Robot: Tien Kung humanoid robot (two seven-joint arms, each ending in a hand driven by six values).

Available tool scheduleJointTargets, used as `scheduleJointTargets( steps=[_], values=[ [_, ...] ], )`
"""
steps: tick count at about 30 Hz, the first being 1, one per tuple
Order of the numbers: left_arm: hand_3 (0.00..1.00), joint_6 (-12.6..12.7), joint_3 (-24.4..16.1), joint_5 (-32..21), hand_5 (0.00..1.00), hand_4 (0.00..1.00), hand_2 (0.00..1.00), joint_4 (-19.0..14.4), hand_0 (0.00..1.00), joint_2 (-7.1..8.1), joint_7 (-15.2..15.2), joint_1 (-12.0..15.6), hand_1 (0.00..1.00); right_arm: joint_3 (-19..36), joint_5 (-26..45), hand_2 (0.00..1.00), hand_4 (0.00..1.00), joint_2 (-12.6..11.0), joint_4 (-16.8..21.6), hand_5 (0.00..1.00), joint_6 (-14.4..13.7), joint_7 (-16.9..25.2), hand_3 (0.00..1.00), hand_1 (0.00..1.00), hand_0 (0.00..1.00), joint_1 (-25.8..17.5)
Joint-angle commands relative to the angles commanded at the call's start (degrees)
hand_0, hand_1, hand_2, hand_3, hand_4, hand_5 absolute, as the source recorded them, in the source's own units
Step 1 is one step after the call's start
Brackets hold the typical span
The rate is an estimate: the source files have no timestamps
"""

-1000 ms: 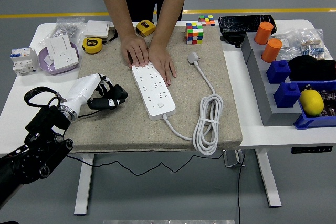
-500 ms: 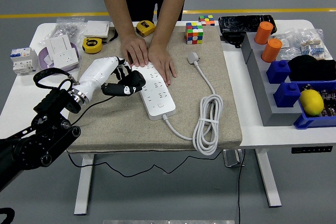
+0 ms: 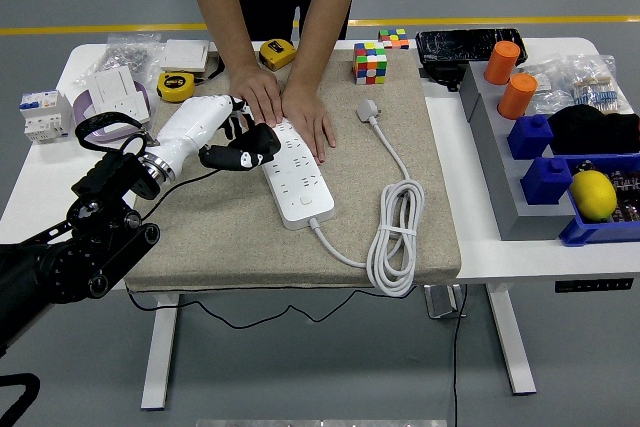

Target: Pick up the plug,place it near the board,insert it into the board,press the button

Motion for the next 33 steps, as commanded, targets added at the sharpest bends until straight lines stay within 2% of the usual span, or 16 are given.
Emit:
scheduleJointTargets(
  steps=[1, 4, 5, 7, 9, 14, 22, 33],
  values=[
    [0.333, -0.2, -1.1, 0.3, 0.169, 0.585, 0.328, -1.1, 0.415, 0.41, 0.2, 0.4, 0.356, 0.0, 0.1, 0.745, 0.998, 0.0, 0.0, 0.803, 0.0, 0.1, 0.78, 0.795, 0.929, 0.0],
    [0.333, -1.6, -4.4, 1.0, 0.169, 0.585, 0.328, -6.1, 0.415, 3.26, 1.3, 2.4, 0.356, 0.0, 0.7, 0.745, 0.998, 0.1, 0.0, 0.803, -0.1, 0.3, 0.78, 0.795, 0.929, 0.1],
    [0.333, -1.7, -4.7, 1.0, 0.169, 0.585, 0.328, -6.7, 0.415, 3.46, 1.4, 2.6, 0.356, 0.0, 0.7, 0.745, 0.998, 0.1, 0.0, 0.803, -0.1, 0.3, 0.78, 0.795, 0.929, 0.1],
    [0.333, -2.5, -6.0, 0.9, 0.168, 0.586, 0.328, -10.1, 0.415, 5.01, 2.0, 3.7, 0.356, 0.2, 0.7, 0.746, 0.998, 0.1, 0.0, 0.803, -0.1, 0.1, 0.78, 0.796, 0.93, 0.0],
    [0.333, -2.9, -6.4, 0.2, 0.168, 0.586, 0.328, -12.9, 0.415, 5.99, 2.3, 4.4, 0.356, 0.2, 0.8, 0.746, 0.998, 0.1, 0.0, 0.803, -0.2, 0.1, 0.78, 0.796, 0.93, 0.0],
    [0.333, -3.0, -5.9, -1.3, 0.167, 0.587, 0.327, -16.9, 0.415, 6.84, 2.3, 5.8, 0.357, 0.1, 1.1, 0.746, 0.998, 0.0, 0.0, 0.801, -0.2, 0.2, 0.78, 0.794, 0.927, 0.1],
    [0.332, -3.3, -5.6, -1.1, 0.164, 0.59, 0.327, -17.3, 0.415, 6.63, 2.6, 6.1, 0.358, -0.4, 1.5, 0.746, 0.998, 0.2, 0.0, 0.799, -0.1, 0.4, 0.78, 0.795, 0.928, 0.3],
    [0.33, -3.3, -5.0, -0.8, 0.163, 0.59, 0.326, -17.6, 0.414, 7.76, 2.6, 5.3, 0.359, -0.4, 1.8, 0.746, 0.998, 0.1, 0.0, 0.797, -0.1, 0.3, 0.779, 0.793, 0.929, 0.0]
  ],
)
